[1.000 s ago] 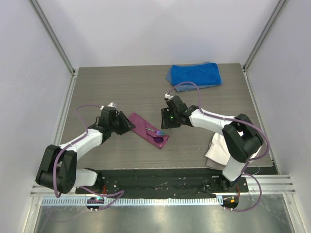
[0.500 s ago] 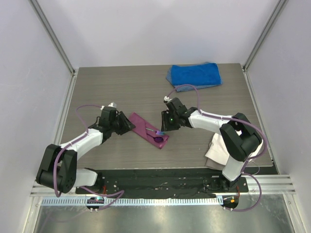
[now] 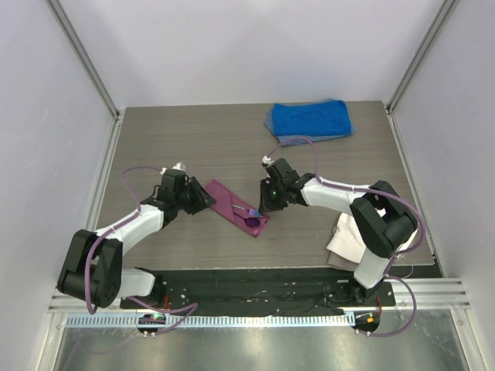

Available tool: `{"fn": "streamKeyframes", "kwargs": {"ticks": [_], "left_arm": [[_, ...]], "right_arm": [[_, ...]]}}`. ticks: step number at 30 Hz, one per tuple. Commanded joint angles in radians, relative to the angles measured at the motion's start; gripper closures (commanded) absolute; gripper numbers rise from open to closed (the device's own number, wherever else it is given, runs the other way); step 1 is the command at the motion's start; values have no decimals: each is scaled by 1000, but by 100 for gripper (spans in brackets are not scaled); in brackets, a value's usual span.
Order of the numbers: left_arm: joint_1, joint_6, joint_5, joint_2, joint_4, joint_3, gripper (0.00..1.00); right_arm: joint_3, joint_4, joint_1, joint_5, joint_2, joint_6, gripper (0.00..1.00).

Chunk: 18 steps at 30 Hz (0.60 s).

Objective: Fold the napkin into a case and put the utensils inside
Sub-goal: Insert the fork into the folded napkin.

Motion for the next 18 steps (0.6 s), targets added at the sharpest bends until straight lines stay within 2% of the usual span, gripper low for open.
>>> {"fn": "streamKeyframes", "kwargs": {"ticks": [1, 10, 16, 18], "left_arm": [[-4, 15, 7, -34, 1, 37, 65], [-5, 14, 10, -58, -17, 40, 65], [-10, 9, 62, -110, -46, 47, 62], [-16, 1, 96, -132, -48, 38, 61]], "right_arm": [[-10, 36, 12, -30, -66, 23, 77], [-22, 22, 57, -16, -118, 46, 76], [-10, -13, 57, 50, -172, 27, 63], [-11, -36, 55, 90, -233, 17, 54]]}}
